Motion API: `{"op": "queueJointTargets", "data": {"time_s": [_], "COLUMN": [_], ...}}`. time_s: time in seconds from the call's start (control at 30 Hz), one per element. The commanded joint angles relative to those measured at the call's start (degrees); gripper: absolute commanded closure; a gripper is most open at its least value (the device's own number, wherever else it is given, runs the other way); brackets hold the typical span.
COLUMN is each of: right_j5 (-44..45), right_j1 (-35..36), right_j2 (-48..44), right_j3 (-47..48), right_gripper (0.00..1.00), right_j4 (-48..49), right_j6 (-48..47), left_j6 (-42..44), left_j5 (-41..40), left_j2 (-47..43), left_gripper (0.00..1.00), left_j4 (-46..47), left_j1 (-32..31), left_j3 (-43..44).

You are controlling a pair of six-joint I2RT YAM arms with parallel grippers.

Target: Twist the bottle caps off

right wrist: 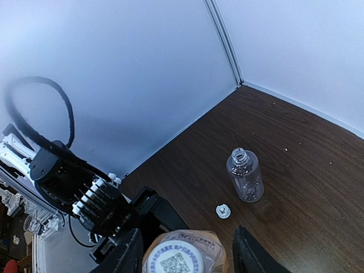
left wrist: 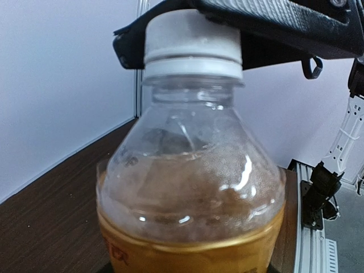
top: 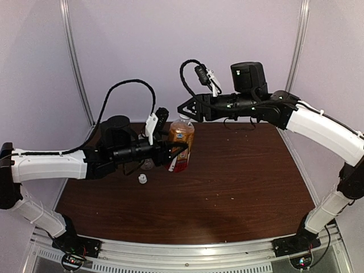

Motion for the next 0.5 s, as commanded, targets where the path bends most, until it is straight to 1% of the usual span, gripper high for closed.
{"op": "queueJointTargets", "data": {"time_s": [0.0, 0.07, 0.17, 0.3, 0.47], "right_j5": [0.3, 0.3, 0.3, -0.3, -1.9], "right_j1": [0.3, 0.3, 0.3, 0.3, 0.3], "right_j2": [0.8, 1.0, 1.0, 0.9, 0.1], "right_j3": [0.0, -0.2, -0.4, -0.5, -1.7], "right_gripper": [0.47, 0.47, 0.53, 0.65, 0.83], "right_j4": [0.5, 0.4, 0.4, 0.5, 2.0], "right_j6": [0.3, 0.3, 0.3, 0.2, -1.5], "left_j6": [1.1, 1.1, 1.1, 1.2, 0.9], "left_j5": [-1.0, -0.9, -1.0, -1.1, -0.3], "left_j2": [-1.5, -1.5, -1.6, -1.7, -1.9], "left_gripper": [0.82, 0.83, 0.83, 0.83, 0.83], "left_j4": [1.0, 0.9, 0.9, 0.9, 1.9], "left_j1": [-0.1, -0.1, -0.1, -0.1, -0.1], "left_j3": [1.0, 1.0, 0.9, 0.9, 0.4]}}
